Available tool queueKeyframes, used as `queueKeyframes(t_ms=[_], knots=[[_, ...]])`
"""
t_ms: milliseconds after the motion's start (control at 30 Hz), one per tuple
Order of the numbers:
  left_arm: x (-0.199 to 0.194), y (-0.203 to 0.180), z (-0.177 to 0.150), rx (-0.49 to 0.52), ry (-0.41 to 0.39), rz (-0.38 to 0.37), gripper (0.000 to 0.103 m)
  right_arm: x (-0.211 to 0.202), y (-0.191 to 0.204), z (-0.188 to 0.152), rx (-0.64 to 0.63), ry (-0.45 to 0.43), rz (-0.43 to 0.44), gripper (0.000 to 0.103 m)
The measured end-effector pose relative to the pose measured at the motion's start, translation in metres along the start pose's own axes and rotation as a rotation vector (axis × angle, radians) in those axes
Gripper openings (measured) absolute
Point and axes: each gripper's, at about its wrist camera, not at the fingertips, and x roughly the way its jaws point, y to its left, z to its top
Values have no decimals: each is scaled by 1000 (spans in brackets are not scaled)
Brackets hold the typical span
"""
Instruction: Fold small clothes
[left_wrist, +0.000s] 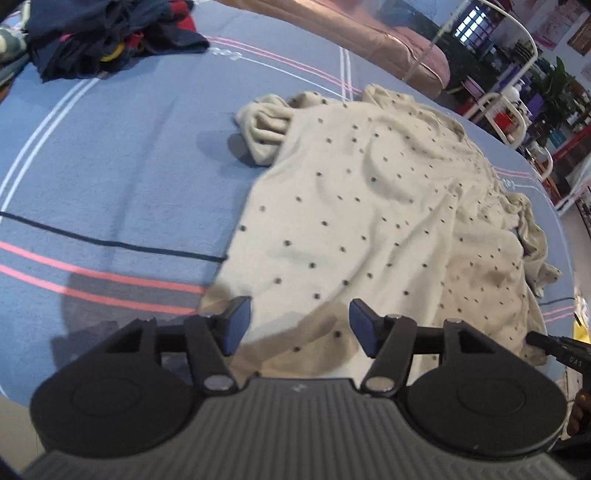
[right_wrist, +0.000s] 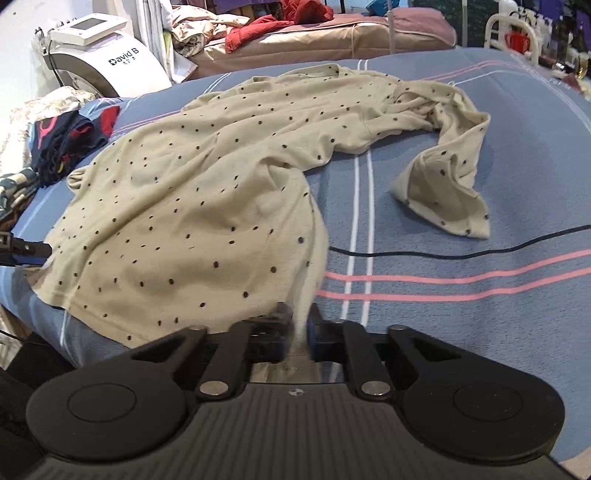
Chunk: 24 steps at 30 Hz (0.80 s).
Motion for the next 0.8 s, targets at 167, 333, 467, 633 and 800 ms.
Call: queueKeyframes(t_ms=[167, 333, 467, 633, 800], knots=[[-5, -12, 5, 35, 17, -34, 60, -16, -21, -20, -56, 110, -102, 6], [-8, -29, 42, 122, -62, -27, 80, -23, -27, -18, -50, 108, -67, 32], [-2, -58, 96, 281, -184, -8, 92, -33, -19, 18, -135, -35, -122, 103], [37, -85, 190, 421, -194, -62, 89, -17, -37, 91, -120, -96, -13, 103], [111, -105, 275, 489, -83, -119, 74, 15, -57, 169, -98, -131, 60, 103]])
